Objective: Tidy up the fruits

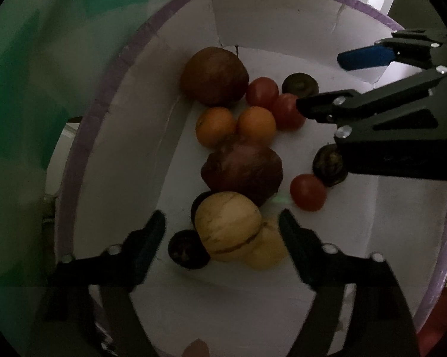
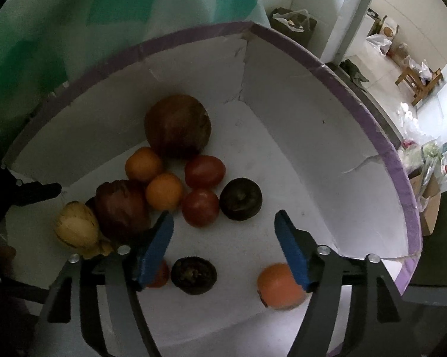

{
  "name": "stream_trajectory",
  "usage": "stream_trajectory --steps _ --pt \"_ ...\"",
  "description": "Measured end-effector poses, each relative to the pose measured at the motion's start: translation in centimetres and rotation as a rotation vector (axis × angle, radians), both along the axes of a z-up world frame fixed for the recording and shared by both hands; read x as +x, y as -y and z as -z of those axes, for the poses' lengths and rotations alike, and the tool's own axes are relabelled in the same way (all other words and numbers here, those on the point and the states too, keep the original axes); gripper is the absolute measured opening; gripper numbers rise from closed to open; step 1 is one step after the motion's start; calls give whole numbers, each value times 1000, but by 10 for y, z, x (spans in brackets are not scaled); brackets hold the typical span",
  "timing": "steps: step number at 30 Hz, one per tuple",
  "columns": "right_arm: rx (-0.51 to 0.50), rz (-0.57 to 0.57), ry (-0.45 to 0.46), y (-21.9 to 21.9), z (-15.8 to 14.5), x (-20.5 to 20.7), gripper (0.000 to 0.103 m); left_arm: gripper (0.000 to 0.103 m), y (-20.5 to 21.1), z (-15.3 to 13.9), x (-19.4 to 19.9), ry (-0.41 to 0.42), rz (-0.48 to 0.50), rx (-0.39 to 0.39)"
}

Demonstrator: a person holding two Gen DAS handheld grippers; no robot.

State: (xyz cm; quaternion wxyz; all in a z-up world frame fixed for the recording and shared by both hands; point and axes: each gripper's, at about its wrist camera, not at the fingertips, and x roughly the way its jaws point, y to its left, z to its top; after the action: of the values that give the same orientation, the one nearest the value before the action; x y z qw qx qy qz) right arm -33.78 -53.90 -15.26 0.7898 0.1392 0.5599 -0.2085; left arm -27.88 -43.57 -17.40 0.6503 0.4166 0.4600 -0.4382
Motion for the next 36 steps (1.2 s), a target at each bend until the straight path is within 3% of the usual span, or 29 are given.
stream_trajectory --steps 5,8,11,16,21,23,25,30,33,36 --pt "-17 16 0 3 -3 -2 83 85 -3 -3 -1 34 0 -1" --pt "-61 38 -9 9 -10 -6 85 85 -7 -18 -9 113 17 -29" --pt "-92 56 14 13 -24 -13 86 85 -20 -50 -19 186 53 -135" --pt "-191 60 116 7 -72 -31 87 99 -36 -113 -36 270 52 -317" --pt "-381 66 198 -15 -120 -43 87 101 -46 -152 -36 253 15 -445" --pt "-352 71 231 -15 -127 -47 87 101 -50 -159 -33 220 5 -464" --pt "-248 92 228 -11 -125 -50 87 101 -51 -159 -35 208 -1 -471" --pt "-67 163 169 -8 -100 -46 87 101 -55 -136 -33 208 9 -462" --pt "-49 172 182 -10 -94 -41 87 101 -55 -122 -32 205 16 -441" --pt "-53 174 208 -16 -93 -41 87 101 -54 -110 -28 152 20 -411"
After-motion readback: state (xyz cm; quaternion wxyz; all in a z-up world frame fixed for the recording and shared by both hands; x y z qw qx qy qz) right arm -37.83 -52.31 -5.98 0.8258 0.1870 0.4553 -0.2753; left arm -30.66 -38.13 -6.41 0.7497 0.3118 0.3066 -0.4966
